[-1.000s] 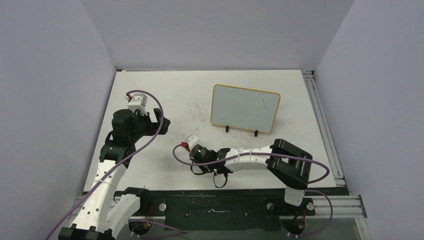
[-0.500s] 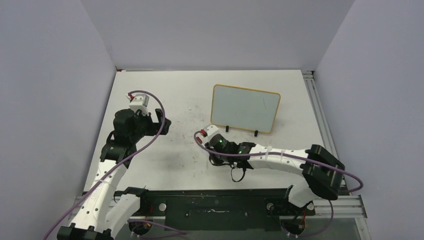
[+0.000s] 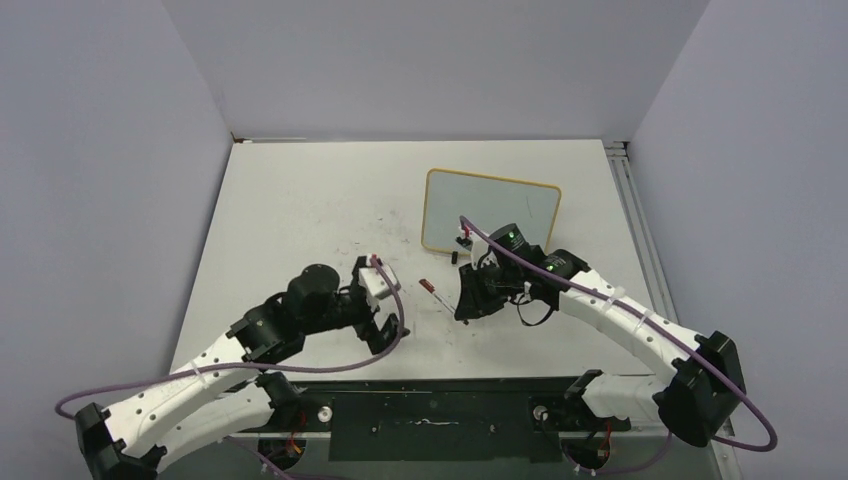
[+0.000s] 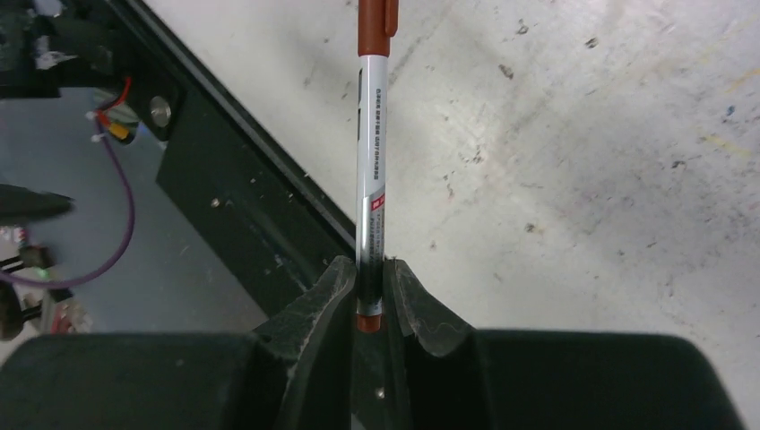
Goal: Write a sentence on the whiteboard
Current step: Open the whiteboard marker at the center of the board.
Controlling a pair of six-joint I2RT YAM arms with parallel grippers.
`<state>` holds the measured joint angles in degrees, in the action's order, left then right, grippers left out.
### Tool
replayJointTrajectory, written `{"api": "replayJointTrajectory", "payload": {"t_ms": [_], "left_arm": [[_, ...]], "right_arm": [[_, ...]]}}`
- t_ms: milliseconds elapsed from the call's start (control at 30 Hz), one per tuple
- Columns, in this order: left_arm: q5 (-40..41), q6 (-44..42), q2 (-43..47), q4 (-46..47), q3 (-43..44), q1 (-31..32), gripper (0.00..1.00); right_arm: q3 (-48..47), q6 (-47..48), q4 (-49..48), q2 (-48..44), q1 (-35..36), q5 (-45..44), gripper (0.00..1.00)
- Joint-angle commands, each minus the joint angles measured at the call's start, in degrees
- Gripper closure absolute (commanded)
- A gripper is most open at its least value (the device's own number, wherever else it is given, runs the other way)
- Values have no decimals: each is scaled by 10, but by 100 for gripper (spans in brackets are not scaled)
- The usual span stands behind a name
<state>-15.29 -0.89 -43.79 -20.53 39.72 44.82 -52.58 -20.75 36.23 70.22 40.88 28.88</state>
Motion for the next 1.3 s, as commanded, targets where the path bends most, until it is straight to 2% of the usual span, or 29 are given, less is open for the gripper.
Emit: {"api": "replayJointTrajectory", "payload": {"t_ms": [0,167,267,367,500,667,733,833,1067,1267], "left_arm": [[75,-83,13,-14,-12,136,4],[160,-100,-15,-26,-19,242,4],[184,-106,-35,-22,-23,281,4],[184,-106,-49,-17,-25,301,4],[182,-107,-49,-3,-29,313,4],[136,-96,-42,19,-37,314,1],[117,-92,-47,19,-36,314,14],[100,-89,-52,22,-36,314,26],[103,-87,-58,23,-33,314,38],[115,-86,-80,15,-25,325,52]], "right_arm": [[-43,21,113,-29,-8,111,95],[-35,38,163,-24,-7,184,95],[-43,59,199,-15,-5,207,95],[-54,72,226,-5,3,221,95],[-62,58,218,13,49,221,95],[-71,40,188,20,66,239,95],[-73,39,184,22,66,248,95],[-77,43,186,25,66,253,95],[-88,51,197,35,67,269,95],[-99,56,200,37,66,279,95]]}}
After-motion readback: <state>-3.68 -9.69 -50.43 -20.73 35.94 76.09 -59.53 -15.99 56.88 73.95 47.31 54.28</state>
